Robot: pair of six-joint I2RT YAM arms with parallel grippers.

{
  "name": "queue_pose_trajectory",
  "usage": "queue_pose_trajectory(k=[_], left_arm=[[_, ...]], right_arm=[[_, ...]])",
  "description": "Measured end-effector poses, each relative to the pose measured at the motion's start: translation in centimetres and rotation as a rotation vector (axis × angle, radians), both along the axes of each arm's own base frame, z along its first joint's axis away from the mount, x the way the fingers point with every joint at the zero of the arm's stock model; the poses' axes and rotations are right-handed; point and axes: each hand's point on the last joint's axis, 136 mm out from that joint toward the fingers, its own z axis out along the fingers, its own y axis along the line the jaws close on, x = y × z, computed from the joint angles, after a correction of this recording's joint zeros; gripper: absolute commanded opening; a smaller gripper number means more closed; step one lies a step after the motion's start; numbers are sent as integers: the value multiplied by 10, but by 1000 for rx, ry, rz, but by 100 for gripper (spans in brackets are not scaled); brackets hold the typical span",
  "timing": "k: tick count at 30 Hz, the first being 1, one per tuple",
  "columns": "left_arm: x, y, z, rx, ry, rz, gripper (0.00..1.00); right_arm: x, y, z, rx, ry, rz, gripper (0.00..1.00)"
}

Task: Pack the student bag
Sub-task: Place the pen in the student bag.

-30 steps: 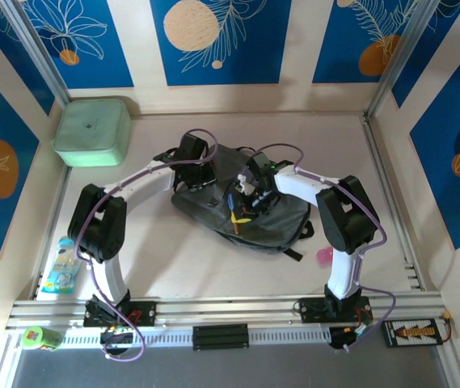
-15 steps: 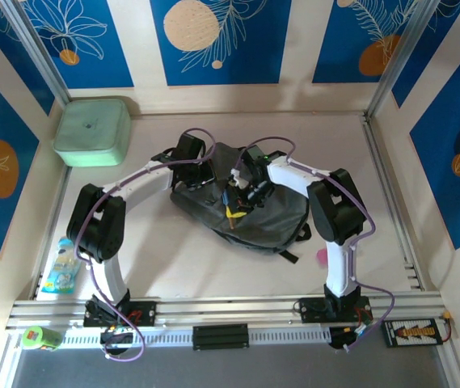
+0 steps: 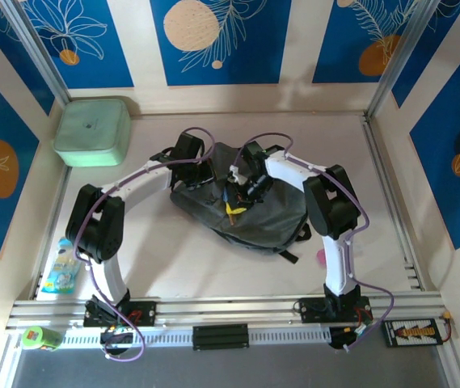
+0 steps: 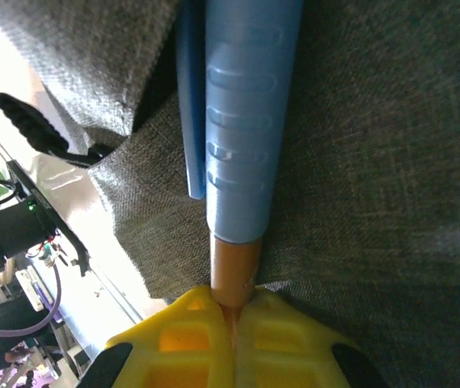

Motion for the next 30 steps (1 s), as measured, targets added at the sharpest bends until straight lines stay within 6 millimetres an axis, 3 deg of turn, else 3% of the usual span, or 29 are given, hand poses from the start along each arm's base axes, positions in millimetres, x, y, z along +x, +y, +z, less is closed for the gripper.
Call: queue_pose_trajectory(k=[3, 10, 20, 25, 30], left_arm=[[1, 0, 1, 0, -6, -3, 0], [0, 1, 0, 5, -7, -14, 0], [-2, 3, -3, 25, -1, -21, 0], [0, 4, -5, 33, 1, -19, 0], [-2, 5, -12, 48, 18, -19, 0]], right_arm=[[7, 3, 3, -2, -6, -8, 0], [51, 11, 23, 31, -118, -75, 0], [65, 4, 11, -10, -161, -195, 1], [68, 1, 16, -12, -184, -286, 24], [57, -4, 45, 12, -259, -306, 37]])
